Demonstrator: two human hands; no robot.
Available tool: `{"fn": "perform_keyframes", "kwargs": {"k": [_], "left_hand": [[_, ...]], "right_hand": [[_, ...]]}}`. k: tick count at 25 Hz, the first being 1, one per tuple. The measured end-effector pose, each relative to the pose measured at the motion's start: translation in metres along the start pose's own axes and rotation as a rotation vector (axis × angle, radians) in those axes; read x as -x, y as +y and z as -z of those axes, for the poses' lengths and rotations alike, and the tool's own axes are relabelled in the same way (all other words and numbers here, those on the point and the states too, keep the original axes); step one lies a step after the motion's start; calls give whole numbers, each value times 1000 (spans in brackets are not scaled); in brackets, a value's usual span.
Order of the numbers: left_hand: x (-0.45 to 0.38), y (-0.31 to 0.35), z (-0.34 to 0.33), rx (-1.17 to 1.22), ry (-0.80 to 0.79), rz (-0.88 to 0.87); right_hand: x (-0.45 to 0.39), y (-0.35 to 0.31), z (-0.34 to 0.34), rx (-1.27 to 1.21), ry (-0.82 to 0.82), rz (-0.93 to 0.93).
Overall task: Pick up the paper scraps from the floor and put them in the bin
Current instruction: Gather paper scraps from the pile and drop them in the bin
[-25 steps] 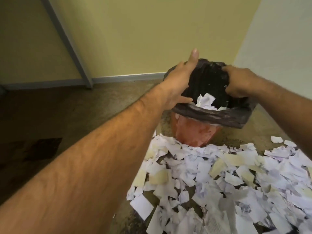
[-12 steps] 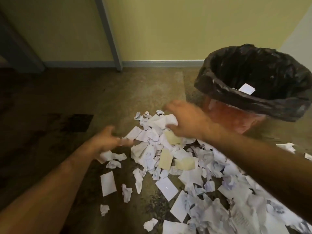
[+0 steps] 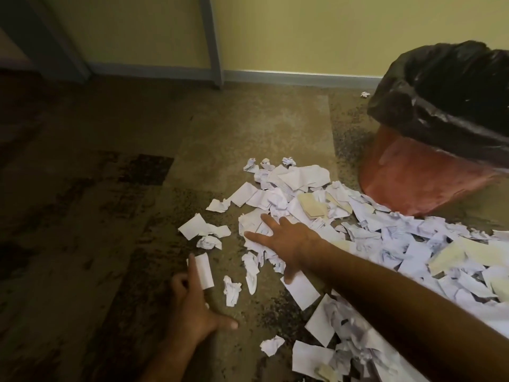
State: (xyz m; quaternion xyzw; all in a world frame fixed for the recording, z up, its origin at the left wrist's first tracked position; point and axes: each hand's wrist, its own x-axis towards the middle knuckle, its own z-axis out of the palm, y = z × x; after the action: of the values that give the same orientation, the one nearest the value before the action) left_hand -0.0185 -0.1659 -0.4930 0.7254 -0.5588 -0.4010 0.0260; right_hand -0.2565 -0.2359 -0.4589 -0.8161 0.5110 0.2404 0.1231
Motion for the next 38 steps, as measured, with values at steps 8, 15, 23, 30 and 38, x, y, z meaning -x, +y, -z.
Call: {"fn": "perform_keyframes", "kwargs": {"k": [8, 15, 23, 30, 38], "left_hand": [[-22, 29, -24, -107, 79, -104], [-37, 42, -45, -46, 229, -201], [-44, 44, -37, 67, 265, -187], [-57, 60, -20, -150, 109, -115], [-47, 52, -19, -258, 105, -141]], "right_hand": [[-21, -15, -11, -133, 71, 87], [-18, -28, -15, -154, 167, 140], [-17, -24, -19, -510, 230, -12], [-40, -31, -10, -464, 86, -108], [-39, -30, -22, -567, 182, -206]]}}
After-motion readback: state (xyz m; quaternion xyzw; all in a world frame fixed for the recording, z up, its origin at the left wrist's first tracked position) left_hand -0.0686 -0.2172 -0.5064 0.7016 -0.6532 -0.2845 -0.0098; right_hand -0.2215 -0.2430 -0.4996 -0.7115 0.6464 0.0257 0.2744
